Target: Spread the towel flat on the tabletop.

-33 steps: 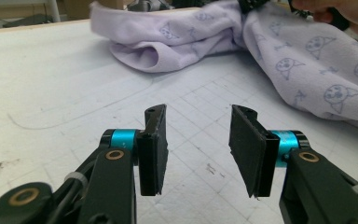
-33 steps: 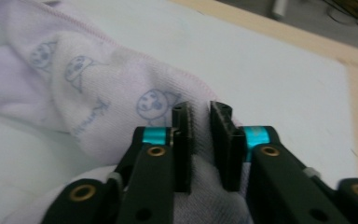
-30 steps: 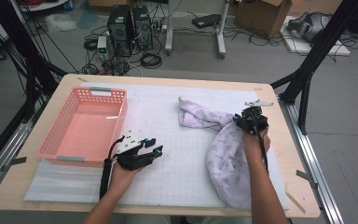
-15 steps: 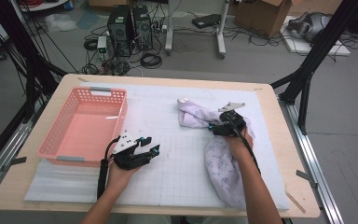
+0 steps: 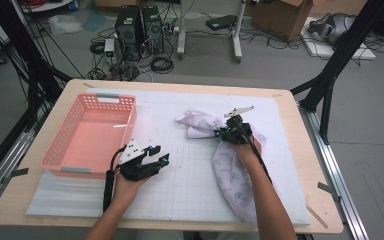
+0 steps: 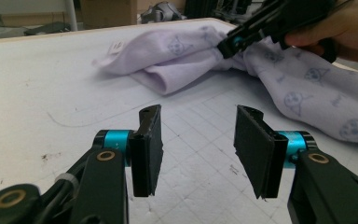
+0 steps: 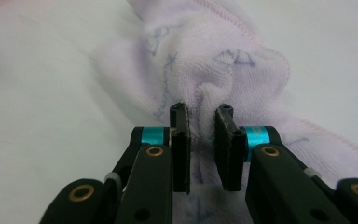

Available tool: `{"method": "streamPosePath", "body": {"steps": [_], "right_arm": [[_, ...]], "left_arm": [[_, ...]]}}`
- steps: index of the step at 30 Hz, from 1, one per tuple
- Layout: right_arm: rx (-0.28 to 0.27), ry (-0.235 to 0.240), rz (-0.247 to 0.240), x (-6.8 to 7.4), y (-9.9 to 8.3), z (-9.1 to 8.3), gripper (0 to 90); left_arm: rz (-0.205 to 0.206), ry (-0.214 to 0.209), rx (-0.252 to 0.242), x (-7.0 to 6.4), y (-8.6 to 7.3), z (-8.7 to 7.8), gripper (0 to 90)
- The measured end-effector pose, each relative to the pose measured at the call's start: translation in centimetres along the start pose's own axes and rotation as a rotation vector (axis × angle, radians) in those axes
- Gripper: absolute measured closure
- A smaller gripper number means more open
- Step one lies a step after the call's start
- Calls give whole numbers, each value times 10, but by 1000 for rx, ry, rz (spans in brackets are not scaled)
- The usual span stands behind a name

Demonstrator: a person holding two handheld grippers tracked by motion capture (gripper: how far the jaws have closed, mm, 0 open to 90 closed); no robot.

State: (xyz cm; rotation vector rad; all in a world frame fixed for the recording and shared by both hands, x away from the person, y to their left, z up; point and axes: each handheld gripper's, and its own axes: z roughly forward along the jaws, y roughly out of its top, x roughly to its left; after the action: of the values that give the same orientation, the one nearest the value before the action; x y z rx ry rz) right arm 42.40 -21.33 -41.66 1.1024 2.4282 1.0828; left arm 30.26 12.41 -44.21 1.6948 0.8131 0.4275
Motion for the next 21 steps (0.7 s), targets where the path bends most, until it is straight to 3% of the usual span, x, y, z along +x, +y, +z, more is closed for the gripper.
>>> {"method": "streamPosePath", "body": {"steps": [1, 2, 3, 4, 5, 6, 8, 9, 10, 11, 12, 13, 14, 16, 17, 19, 20, 21], "right_arm": [[-97, 116, 16, 10, 8, -4, 781], [-97, 116, 16, 10, 8, -4, 781], [-191, 179, 50, 16, 18, -8, 781], [-191, 179, 50, 16, 18, -8, 781], [-243, 195, 85, 16, 25, -9, 781], [-243, 195, 85, 16, 25, -9, 781], [-272, 175, 109, 11, 30, -12, 781], [-303, 128, 142, 1, 32, -19, 781], [-303, 128, 142, 1, 32, -19, 781], [-296, 7, 151, -10, 32, -26, 780], [-296, 7, 151, -10, 32, -26, 780], [-249, -146, 166, -21, 29, -28, 768], [-249, -146, 166, -21, 29, -28, 768], [-221, -254, 203, -33, 22, -28, 710], [-206, -291, 243, -38, 16, -30, 611], [-209, -287, 263, -39, 13, -32, 597], [-219, -283, 258, -39, 10, -36, 578], [-215, -291, 223, -35, 7, -45, 551]], "left_arm": [[4, 5, 3, 1, 0, -1, 517], [4, 5, 3, 1, 0, -1, 517], [0, 6, -1, 0, 0, -1, 518], [-2, 7, -2, 0, 1, -1, 518], [0, 8, -4, 0, 1, -2, 519], [-3, 8, -6, 0, 1, -2, 519], [-3, 8, -7, 1, 1, -3, 521], [-8, 7, -6, 2, 1, -4, 524], [-9, 8, -8, 3, 1, -4, 524], [-14, 7, -4, 3, 0, -4, 530], [-14, 7, -4, 3, 0, -4, 531], [-16, 6, -6, 3, 0, -5, 533], [-15, 6, -7, 2, 1, -4, 533], [-8, 2, -1, 1, 0, -3, 532], [-1, -1, 7, 0, 0, -2, 524], [-2, -3, 7, -1, -1, -1, 521], [3, -4, 11, -1, -1, 0, 518], [-2, -3, 12, -1, -2, 0, 512]]}}
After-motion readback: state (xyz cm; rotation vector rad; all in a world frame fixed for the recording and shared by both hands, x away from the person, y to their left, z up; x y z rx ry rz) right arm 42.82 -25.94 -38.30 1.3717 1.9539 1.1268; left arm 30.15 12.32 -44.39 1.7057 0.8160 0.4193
